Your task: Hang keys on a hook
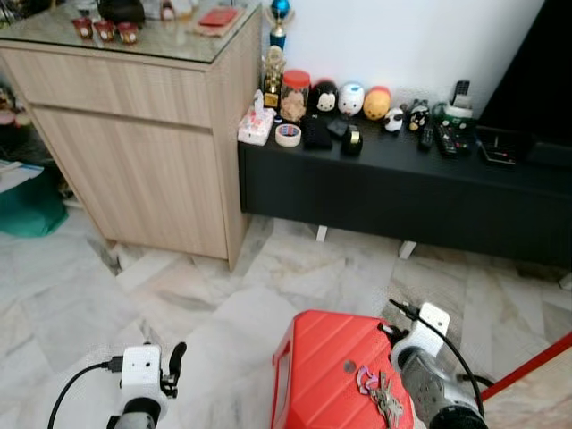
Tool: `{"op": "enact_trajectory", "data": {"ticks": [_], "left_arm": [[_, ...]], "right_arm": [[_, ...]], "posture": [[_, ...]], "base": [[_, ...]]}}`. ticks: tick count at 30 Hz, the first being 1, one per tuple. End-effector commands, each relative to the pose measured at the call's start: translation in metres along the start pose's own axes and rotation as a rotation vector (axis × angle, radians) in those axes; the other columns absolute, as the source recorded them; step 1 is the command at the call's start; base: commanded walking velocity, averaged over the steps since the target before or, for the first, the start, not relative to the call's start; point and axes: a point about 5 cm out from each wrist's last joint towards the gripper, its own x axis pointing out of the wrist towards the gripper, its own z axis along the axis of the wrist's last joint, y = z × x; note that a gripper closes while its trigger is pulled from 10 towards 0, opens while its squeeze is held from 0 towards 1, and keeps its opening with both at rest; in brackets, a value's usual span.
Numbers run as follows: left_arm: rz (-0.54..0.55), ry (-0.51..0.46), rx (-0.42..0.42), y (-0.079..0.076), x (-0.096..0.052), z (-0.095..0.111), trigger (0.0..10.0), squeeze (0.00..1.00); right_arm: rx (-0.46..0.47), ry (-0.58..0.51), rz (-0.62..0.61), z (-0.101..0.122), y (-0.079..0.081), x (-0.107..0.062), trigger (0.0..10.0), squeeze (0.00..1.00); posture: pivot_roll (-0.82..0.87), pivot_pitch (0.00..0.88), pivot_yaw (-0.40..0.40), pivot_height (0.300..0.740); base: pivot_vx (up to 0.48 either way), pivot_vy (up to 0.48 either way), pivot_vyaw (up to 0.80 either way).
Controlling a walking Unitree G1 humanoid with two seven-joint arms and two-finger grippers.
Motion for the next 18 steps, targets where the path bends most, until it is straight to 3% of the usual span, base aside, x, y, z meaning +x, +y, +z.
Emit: {"op": "enact_trajectory", "data": {"ticks": [1,3,4,5,6,10,14,18], "left_arm": [[0.003,0.006,0.01,0.001,-0.002,-0.003,10.0,0.0],[0.005,0.007,0.009,0.001,-0.003,-0.004,10.0,0.0],[0.006,0.009,0.008,0.001,-0.004,-0.005,10.0,0.0],[0.006,0.009,0.008,0.001,-0.004,-0.005,10.0,0.0],[0.006,0.01,0.006,0.0,-0.004,-0.005,10.0,0.0],[0.006,0.01,0.004,-0.001,-0.004,-0.006,10.0,0.0],[0.005,0.016,0.002,-0.001,-0.005,-0.007,10.0,0.0],[0.015,0.023,-0.002,0.001,-0.005,-0.009,10.0,0.0]], "right_arm": [[0.109,0.009,-0.002,0.008,0.002,0.001,10.0,0.0],[0.037,-0.002,-0.016,0.011,-0.001,0.001,10.0,0.0],[-0.162,-0.076,-0.044,0.021,-0.003,0.0,10.0,0.0],[-0.236,-0.108,-0.052,0.025,-0.004,-0.001,10.0,0.0],[-0.369,-0.229,-0.038,0.037,0.002,-0.003,10.0,0.0],[-0.415,-0.405,0.005,0.052,0.016,-0.011,10.0,0.0],[-0.409,-0.437,0.001,0.051,0.017,-0.012,10.0,0.0],[-0.471,-0.549,0.009,0.05,0.021,-0.018,10.0,0.0]], "posture": [[0.11,0.0,-0.112,0.728],[0.1,0.0,-0.113,0.728],[0.11,0.0,-0.113,0.728],[0.11,0.0,-0.113,0.728],[0.11,0.0,-0.112,0.728],[0.1,0.0,-0.111,0.728],[0.11,0.0,-0.11,0.728],[0.11,0.0,-0.111,0.728]], "base": [[0.0,0.0,0.0],[0.0,0.0,0.0],[0.0,0.0,0.0],[0.0,0.0,0.0],[0.0,0.0,0.0],[0.0,0.0,0.0],[0.0,0.0,0.0],[0.0,0.0,0.0]]}}
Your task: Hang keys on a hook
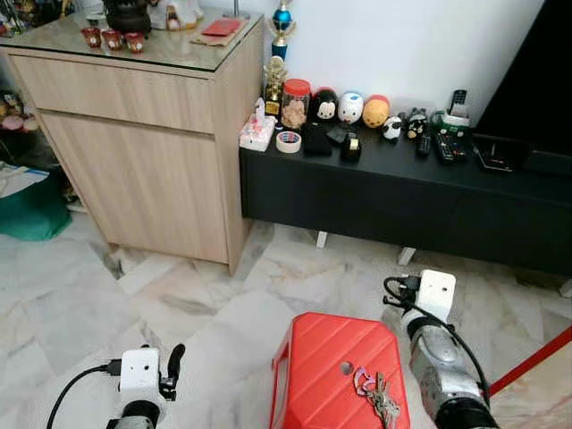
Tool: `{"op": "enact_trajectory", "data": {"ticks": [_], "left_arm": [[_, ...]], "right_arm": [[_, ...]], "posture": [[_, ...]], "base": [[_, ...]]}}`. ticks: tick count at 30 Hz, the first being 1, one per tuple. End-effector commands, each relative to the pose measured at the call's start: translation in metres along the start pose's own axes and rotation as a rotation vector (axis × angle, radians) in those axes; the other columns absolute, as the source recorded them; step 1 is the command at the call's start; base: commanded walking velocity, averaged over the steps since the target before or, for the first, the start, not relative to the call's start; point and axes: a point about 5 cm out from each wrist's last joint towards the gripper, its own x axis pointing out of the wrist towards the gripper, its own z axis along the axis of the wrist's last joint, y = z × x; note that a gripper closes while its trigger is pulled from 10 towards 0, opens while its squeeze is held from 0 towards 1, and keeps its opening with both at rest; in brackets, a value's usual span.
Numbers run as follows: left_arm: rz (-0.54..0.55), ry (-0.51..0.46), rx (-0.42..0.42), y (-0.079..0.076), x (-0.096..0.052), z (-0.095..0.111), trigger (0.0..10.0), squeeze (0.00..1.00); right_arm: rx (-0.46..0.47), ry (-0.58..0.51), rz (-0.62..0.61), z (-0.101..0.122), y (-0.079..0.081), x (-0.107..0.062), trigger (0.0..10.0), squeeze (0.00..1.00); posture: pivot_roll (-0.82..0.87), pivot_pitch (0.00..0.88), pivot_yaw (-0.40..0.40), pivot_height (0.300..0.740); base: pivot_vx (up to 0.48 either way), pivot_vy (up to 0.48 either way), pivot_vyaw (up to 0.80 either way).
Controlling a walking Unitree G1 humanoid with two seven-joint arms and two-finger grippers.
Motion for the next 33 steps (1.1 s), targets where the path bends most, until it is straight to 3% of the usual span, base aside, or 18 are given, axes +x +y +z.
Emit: {"op": "enact_trajectory", "data": {"ticks": [1,5,8,9,10,11,12,17,23,24,25,26,28,33], "left_arm": [[0.003,0.001,0.001,0.0,0.0,-0.002,10.0,0.0],[0.01,0.014,0.0,0.002,-0.002,-0.005,10.0,0.0],[0.01,0.015,0.001,0.001,-0.003,-0.006,10.0,0.0],[0.011,0.015,0.001,0.001,-0.003,-0.006,10.0,0.0],[0.011,0.016,0.0,0.001,-0.003,-0.006,10.0,0.0],[0.011,0.016,0.0,0.001,-0.003,-0.006,10.0,0.0],[0.011,0.015,0.0,0.001,-0.003,-0.006,10.0,0.0],[0.014,0.008,0.0,0.001,-0.003,-0.006,10.0,0.0],[0.021,0.015,-0.016,0.002,-0.002,-0.007,10.0,0.0],[0.024,0.02,-0.026,0.002,-0.003,-0.008,10.0,0.0],[0.024,0.02,-0.026,0.002,-0.003,-0.008,10.0,0.0],[0.027,0.027,-0.03,0.003,-0.003,-0.01,10.0,0.0],[0.028,0.038,-0.031,0.003,-0.004,-0.012,10.0,0.0],[0.026,0.047,-0.032,0.004,-0.005,-0.015,10.0,0.0]], "right_arm": [[-0.023,-0.084,-0.019,0.01,-0.003,-0.001,10.0,0.0],[-0.028,-0.195,-0.098,0.017,-0.008,-0.007,10.0,0.0],[-0.006,-0.174,-0.121,0.014,-0.009,-0.007,10.0,0.0],[0.098,-0.11,-0.134,0.006,-0.009,-0.007,10.0,0.0],[0.313,0.008,-0.141,-0.009,-0.006,-0.006,10.0,0.0],[0.313,0.008,-0.141,-0.009,-0.006,-0.006,10.0,0.0],[0.452,0.085,-0.142,-0.019,-0.003,-0.007,10.0,0.0],[0.554,0.121,-0.208,-0.029,-0.009,-0.01,10.0,0.0],[0.454,0.058,-0.179,-0.021,-0.014,-0.009,10.0,0.0],[0.354,0.017,-0.16,-0.015,-0.013,-0.008,10.0,0.0],[0.354,0.017,-0.16,-0.015,-0.013,-0.008,10.0,0.0],[0.224,-0.04,-0.133,-0.008,-0.011,-0.008,10.0,0.0],[0.132,-0.094,-0.119,-0.003,-0.009,-0.009,10.0,0.0],[0.052,-0.14,-0.119,0.002,-0.008,-0.01,10.0,0.0]], "posture": [[0.11,0.0,-0.111,0.728],[0.11,0.0,-0.109,0.728],[0.11,0.0,-0.108,0.728],[0.1,0.0,-0.108,0.728],[0.1,0.0,-0.109,0.728],[0.1,0.0,-0.109,0.728],[0.11,0.0,-0.11,0.728],[0.11,0.0,-0.109,0.728],[0.11,0.0,-0.108,0.728],[0.11,0.0,-0.108,0.728],[0.11,0.0,-0.108,0.728],[0.11,0.0,-0.108,0.728],[0.11,0.0,-0.108,0.728],[0.11,0.0,-0.107,0.728]], "base": [[0.0,0.0,0.0],[0.0,0.0,0.0],[0.0,0.0,0.0],[0.0,0.0,0.0],[0.0,0.0,0.0],[0.0,0.0,0.0],[0.0,0.0,0.0],[0.0,0.0,0.0],[0.0,0.0,0.0],[0.0,0.0,0.0],[0.0,0.0,0.0],[0.0,0.0,0.0],[0.0,0.0,0.0],[0.0,0.0,0.0]]}}
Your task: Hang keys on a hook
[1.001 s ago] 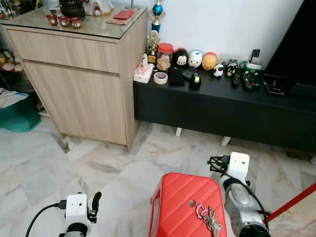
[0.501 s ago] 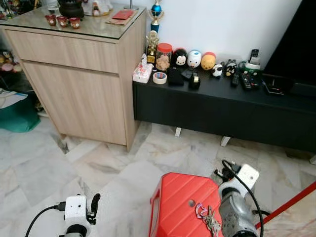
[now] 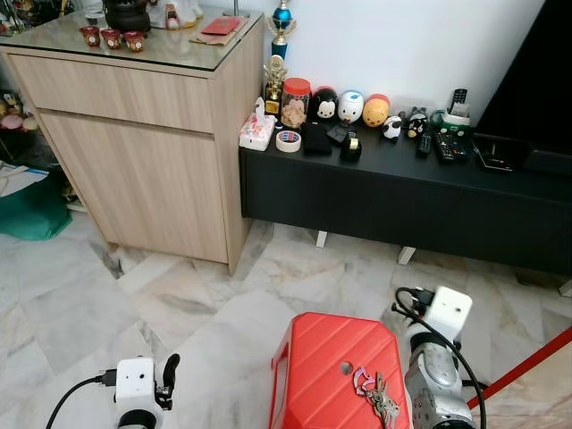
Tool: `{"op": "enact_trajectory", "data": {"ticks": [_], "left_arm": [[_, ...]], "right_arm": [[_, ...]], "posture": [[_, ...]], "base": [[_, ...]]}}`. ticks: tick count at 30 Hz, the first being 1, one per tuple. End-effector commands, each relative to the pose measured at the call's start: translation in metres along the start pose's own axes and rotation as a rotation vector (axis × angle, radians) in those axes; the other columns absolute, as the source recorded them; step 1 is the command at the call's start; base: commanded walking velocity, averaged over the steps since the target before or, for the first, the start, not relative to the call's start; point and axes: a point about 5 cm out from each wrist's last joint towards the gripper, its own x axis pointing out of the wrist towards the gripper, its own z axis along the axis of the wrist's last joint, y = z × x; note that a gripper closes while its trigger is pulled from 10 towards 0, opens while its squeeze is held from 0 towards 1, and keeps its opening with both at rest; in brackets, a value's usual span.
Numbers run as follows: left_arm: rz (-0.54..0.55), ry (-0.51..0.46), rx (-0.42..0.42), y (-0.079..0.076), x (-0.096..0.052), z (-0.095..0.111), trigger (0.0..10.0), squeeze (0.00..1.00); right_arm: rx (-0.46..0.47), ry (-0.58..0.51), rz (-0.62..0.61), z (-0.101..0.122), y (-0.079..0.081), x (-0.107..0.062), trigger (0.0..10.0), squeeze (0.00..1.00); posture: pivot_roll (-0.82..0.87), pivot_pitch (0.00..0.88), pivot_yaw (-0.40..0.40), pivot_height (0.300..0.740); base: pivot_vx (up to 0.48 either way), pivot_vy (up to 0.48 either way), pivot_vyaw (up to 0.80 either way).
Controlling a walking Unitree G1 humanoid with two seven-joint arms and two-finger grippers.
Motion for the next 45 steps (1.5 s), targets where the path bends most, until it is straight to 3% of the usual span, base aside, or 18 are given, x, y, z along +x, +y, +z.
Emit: {"op": "enact_trajectory", "data": {"ticks": [1,7,15,26,31,38,40,45], "left_arm": [[0.0,0.014,-0.017,0.0,-0.002,-0.005,10.0,0.0],[-0.001,0.017,-0.023,0.001,-0.003,-0.006,10.0,0.0],[-0.007,0.021,-0.027,0.001,-0.003,-0.007,10.0,0.0],[0.011,0.11,-0.016,0.006,-0.016,-0.03,10.0,0.0],[0.016,0.17,-0.014,0.009,-0.02,-0.04,10.0,0.0],[0.022,0.277,0.0,0.014,-0.022,-0.053,10.0,0.0],[0.027,0.295,-0.001,0.015,-0.018,-0.053,10.0,0.0],[0.01,0.339,-0.011,0.01,-0.016,-0.056,10.0,0.0]], "right_arm": [[-0.029,-0.022,-0.005,0.002,-0.004,-0.001,10.0,0.0],[0.017,0.026,-0.006,-0.006,-0.003,-0.002,10.0,0.0],[0.004,0.036,0.003,-0.009,-0.002,-0.003,10.0,0.0],[-0.004,0.158,0.06,-0.032,-0.006,-0.011,10.0,0.0],[0.013,0.264,0.031,-0.05,-0.019,-0.017,10.0,0.0],[-0.056,0.417,0.017,-0.076,-0.038,-0.032,10.0,0.0],[-0.093,0.519,0.001,-0.09,-0.046,-0.042,10.0,0.0],[-0.112,0.588,0.041,-0.1,-0.041,-0.05,10.0,0.0]], "posture": [[0.11,0.0,-0.106,0.728],[0.11,0.0,-0.105,0.728],[0.1,0.0,-0.1,0.728],[0.09,0.0,-0.094,0.728],[0.08,0.0,-0.081,0.728],[0.06,0.0,-0.072,0.728],[0.06,0.0,-0.066,0.728],[0.03,0.0,-0.052,0.728]], "base": [[0.0,0.0,0.0],[0.0,0.0,0.0],[0.0,0.0,0.0],[0.0,0.0,0.0],[0.0,0.0,0.0],[-0.139,0.0,0.0],[-0.247,0.0,0.0],[-0.253,0.0,0.0]]}}
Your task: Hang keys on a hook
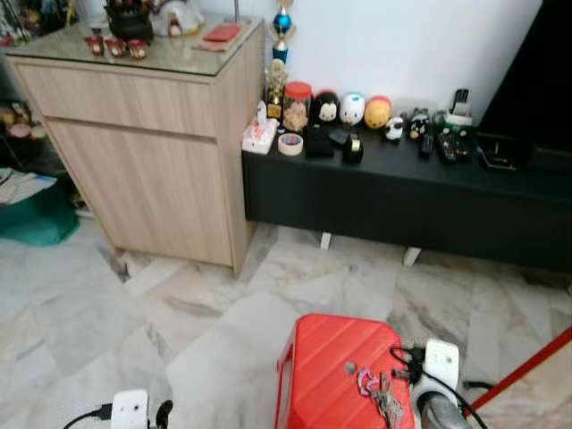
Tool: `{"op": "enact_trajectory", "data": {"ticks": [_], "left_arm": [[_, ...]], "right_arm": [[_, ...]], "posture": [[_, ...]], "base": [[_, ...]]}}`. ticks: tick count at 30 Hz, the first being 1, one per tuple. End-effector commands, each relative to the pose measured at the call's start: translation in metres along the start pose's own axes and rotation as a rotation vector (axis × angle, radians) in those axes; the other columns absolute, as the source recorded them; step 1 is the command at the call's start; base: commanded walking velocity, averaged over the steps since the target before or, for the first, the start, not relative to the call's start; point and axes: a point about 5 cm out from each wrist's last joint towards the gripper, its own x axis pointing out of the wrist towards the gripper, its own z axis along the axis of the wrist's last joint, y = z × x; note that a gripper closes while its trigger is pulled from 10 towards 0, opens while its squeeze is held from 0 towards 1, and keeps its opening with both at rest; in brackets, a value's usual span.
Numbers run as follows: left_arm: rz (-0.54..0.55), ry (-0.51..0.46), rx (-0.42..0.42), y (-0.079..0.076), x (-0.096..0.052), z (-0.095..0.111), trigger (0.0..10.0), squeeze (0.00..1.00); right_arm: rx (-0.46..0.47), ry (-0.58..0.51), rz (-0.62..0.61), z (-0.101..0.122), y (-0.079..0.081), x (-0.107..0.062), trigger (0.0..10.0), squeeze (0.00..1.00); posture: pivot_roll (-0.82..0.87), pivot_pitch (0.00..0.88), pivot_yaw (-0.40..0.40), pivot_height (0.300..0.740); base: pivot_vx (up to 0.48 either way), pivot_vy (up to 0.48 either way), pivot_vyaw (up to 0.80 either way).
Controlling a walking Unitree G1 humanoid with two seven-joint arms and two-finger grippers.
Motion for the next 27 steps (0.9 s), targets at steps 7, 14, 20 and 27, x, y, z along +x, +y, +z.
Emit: {"op": "enact_trajectory", "data": {"ticks": [7,14,20,27], "left_arm": [[0.007,0.055,-0.013,-0.004,0.002,-0.005,10.0,0.0],[0.014,0.077,-0.019,-0.007,-0.001,-0.012,10.0,0.0],[0.018,0.068,-0.023,-0.009,-0.001,-0.011,10.0,0.0],[0.014,0.072,-0.016,-0.011,0.001,-0.01,10.0,0.0]], "right_arm": [[-0.001,0.057,-0.01,-0.005,0.006,0.0,10.0,0.0],[-0.016,0.061,-0.007,-0.005,0.005,0.0,10.0,0.0],[-0.014,0.056,-0.019,-0.005,0.002,0.0,10.0,0.0],[-0.009,0.059,-0.028,-0.005,-0.001,0.0,10.0,0.0]], "posture": [[0.04,0.0,-0.053,0.728],[0.04,0.0,-0.063,0.728],[0.03,0.0,-0.066,0.728],[0.04,0.0,-0.069,0.728]], "base": [[-0.289,0.0,0.0],[-0.301,0.0,0.0],[-0.152,0.0,0.0],[0.0,0.0,0.0]]}}
